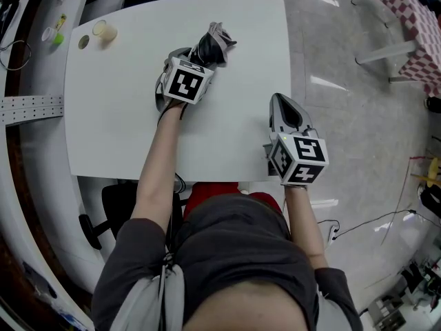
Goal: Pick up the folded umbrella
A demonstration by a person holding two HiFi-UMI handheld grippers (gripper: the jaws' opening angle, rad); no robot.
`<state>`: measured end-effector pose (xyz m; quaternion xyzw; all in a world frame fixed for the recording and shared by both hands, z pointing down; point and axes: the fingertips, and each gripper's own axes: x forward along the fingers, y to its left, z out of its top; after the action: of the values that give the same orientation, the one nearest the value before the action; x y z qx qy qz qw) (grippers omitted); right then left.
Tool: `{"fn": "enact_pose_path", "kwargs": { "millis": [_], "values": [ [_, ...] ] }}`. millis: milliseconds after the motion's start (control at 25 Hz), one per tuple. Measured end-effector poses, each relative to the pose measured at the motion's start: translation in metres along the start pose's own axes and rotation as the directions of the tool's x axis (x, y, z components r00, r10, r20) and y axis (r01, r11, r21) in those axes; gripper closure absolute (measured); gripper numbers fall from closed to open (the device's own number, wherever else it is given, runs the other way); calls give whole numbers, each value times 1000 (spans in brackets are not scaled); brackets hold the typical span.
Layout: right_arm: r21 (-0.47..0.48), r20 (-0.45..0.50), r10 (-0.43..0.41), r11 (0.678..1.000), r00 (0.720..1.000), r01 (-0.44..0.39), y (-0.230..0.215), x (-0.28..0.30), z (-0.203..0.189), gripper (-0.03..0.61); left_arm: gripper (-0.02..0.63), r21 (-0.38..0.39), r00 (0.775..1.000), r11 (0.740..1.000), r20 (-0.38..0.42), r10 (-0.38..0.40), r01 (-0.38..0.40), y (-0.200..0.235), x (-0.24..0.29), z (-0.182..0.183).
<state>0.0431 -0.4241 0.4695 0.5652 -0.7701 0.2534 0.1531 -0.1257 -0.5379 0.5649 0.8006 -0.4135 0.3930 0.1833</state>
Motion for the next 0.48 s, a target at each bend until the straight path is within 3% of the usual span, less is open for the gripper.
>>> {"fn": "enact_pose_path", "kwargs": {
  "millis": [480],
  "values": [
    [8,-8,-6,1000,1000,6,-3,4,0,560,301,59,999,998,-54,-5,8,1,12,-4]
  ]
}}
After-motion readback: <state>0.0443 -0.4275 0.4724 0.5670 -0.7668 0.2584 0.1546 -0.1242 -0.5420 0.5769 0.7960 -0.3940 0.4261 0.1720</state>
